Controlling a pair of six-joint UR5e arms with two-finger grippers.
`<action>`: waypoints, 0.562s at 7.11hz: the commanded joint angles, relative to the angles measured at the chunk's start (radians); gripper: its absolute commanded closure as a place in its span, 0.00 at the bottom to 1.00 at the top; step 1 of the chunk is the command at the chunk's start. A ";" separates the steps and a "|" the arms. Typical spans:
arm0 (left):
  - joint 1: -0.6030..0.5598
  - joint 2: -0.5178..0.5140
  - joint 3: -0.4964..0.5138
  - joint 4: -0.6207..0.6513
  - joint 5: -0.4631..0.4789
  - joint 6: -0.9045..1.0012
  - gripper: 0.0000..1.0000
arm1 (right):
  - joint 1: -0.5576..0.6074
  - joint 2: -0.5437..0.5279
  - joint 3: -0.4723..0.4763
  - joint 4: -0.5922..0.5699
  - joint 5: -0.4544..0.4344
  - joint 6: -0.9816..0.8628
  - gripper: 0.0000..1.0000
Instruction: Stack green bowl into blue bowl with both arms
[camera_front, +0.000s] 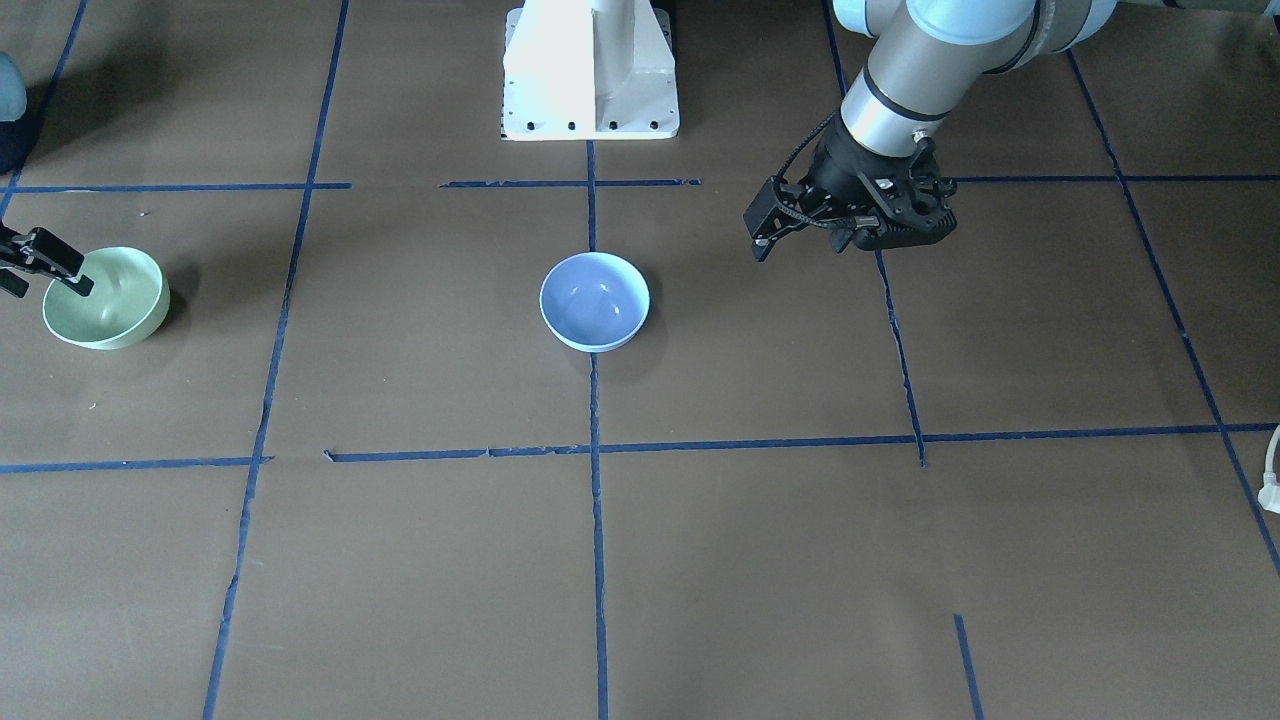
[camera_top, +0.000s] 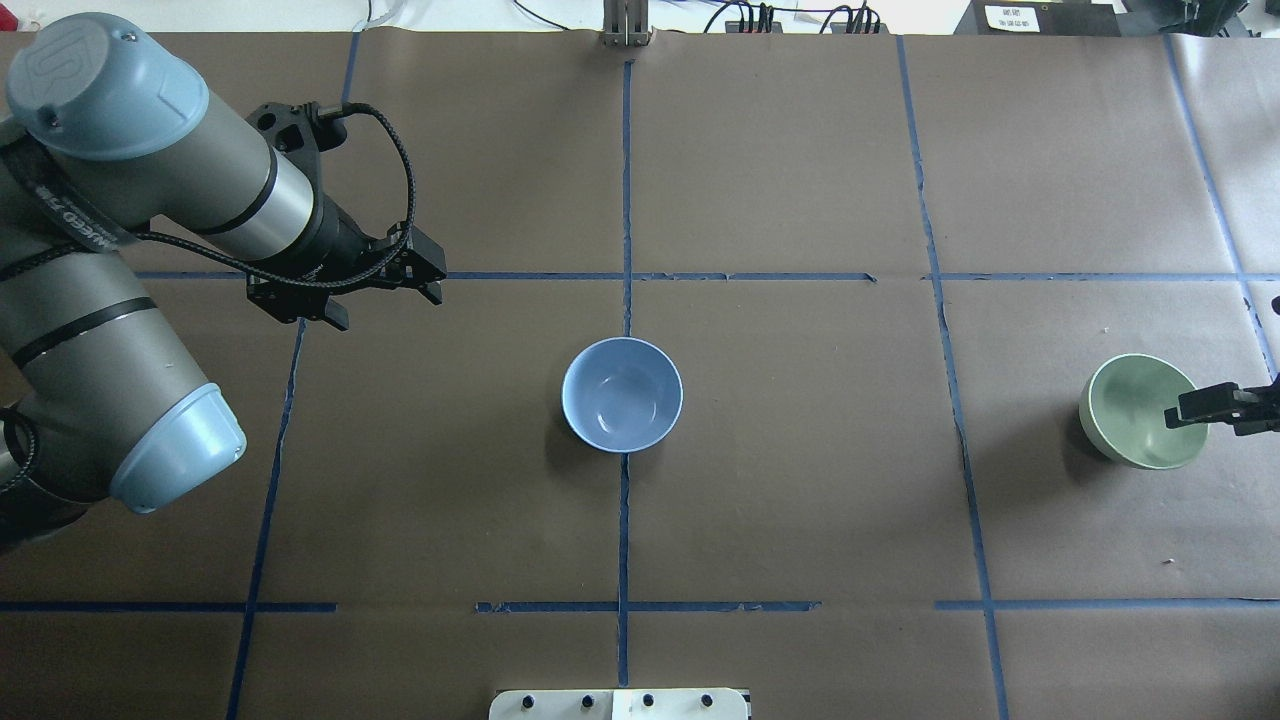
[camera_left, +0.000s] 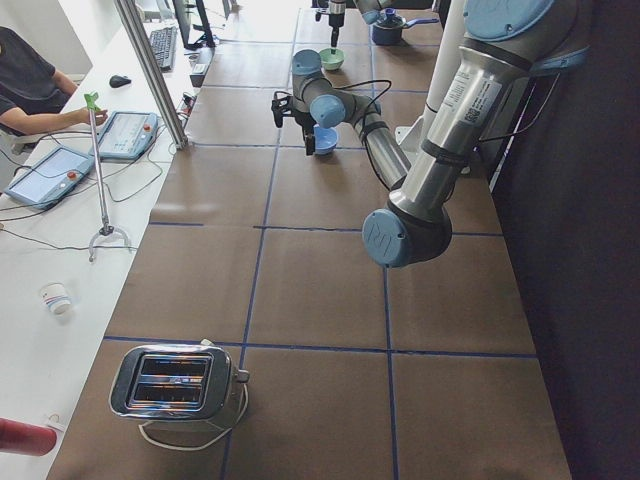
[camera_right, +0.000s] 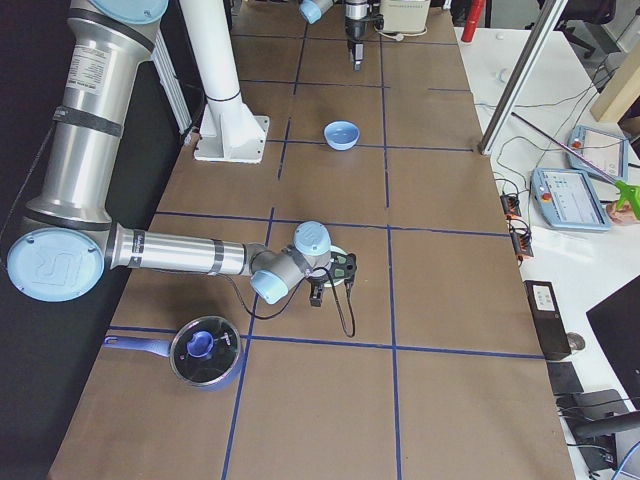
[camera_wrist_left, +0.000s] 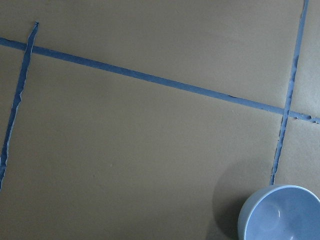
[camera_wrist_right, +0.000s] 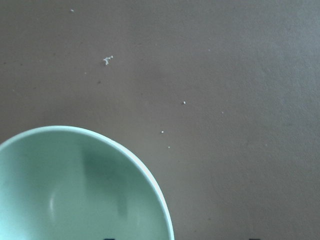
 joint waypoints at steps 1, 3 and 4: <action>-0.003 0.002 0.001 0.000 0.001 0.000 0.00 | -0.004 0.004 -0.011 0.010 -0.004 0.003 0.90; -0.004 0.014 0.002 -0.005 0.006 0.000 0.00 | -0.001 0.004 0.001 0.019 -0.001 0.003 1.00; -0.003 0.014 0.008 -0.006 0.008 0.000 0.00 | 0.003 0.000 0.013 0.034 -0.004 0.006 1.00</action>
